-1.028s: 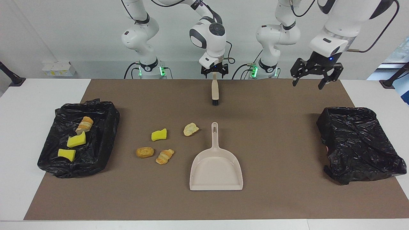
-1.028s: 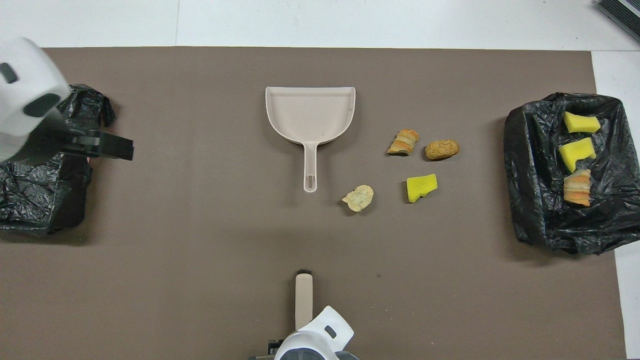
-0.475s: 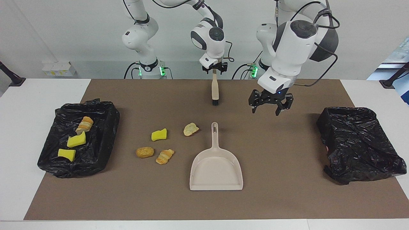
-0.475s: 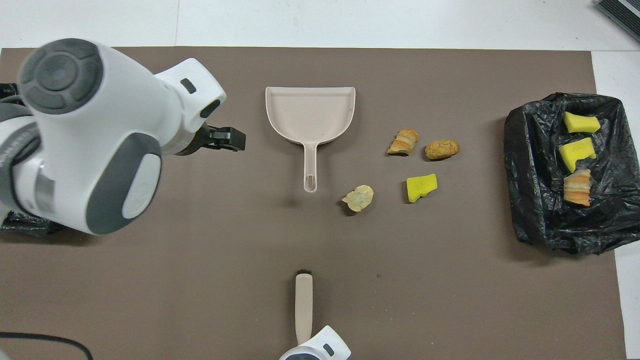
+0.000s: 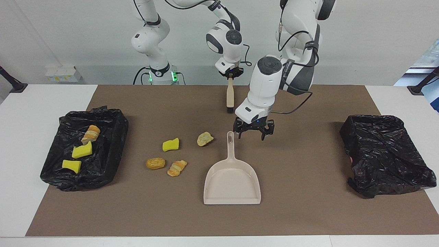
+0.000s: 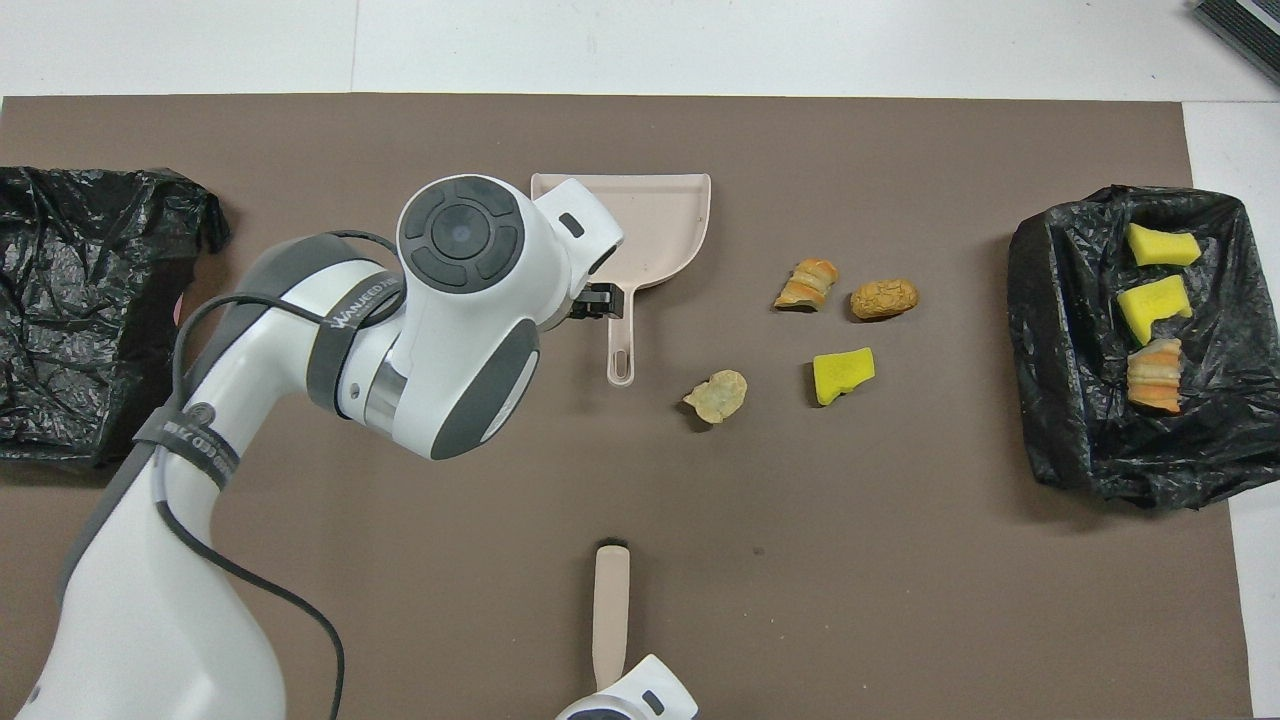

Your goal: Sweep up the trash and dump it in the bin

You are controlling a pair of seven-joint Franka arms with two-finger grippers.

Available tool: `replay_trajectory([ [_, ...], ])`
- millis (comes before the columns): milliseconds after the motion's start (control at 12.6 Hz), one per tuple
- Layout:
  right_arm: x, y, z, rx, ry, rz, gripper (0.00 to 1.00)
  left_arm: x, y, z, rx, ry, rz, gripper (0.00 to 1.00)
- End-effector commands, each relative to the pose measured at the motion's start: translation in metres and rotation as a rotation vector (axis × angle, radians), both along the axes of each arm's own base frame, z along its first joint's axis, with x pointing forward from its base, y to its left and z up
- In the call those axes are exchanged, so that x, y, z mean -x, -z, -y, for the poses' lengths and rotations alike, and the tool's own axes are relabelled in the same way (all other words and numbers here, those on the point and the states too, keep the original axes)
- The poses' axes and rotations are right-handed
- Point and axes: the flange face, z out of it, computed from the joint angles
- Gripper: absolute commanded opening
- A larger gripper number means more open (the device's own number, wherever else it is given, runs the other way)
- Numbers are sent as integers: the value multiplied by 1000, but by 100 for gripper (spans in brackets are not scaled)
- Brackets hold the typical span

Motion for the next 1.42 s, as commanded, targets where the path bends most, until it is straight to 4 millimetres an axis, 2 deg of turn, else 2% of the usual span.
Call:
replay_trajectory([
  [0,-14,-6,1,-18,47,-11,0,0,14,14,-8,-1,28,100],
  [79,-22,-10,6,-23,62,-11,0,1,20,21,-7,3,26,100],
  [158,-31,-17,15,-21,77,-19,0,9,45,37,-30,8,3,100],
  [237,-43,-26,29,-10,93,-21,0,5,63,50,-55,4,23,100],
  [395,-67,-45,55,-11,110,-11,0,-1,78,56,-53,-24,44,100],
  [633,-96,-55,86,18,140,29,0,-4,80,55,-30,-37,50,100],
  [712,-105,-56,98,29,130,38,0,-7,78,56,-9,-46,58,95],
  [791,-116,-58,113,41,125,43,0,-7,78,56,-7,-44,64,87],
  [870,-129,-60,131,55,130,46,0,-8,78,55,-8,-43,67,71],
  [1028,-151,-60,166,94,119,55,0,-11,78,51,-14,-40,72,31],
  [1186,-168,-58,194,139,90,82,0,-10,77,53,-3,-33,78,22],
  [1265,-180,-60,208,141,94,87,0,-10,73,53,2,-31,82,0],
  [1344,-191,-64,221,138,96,97,0,-13,69,49,3,-35,88,0],
])
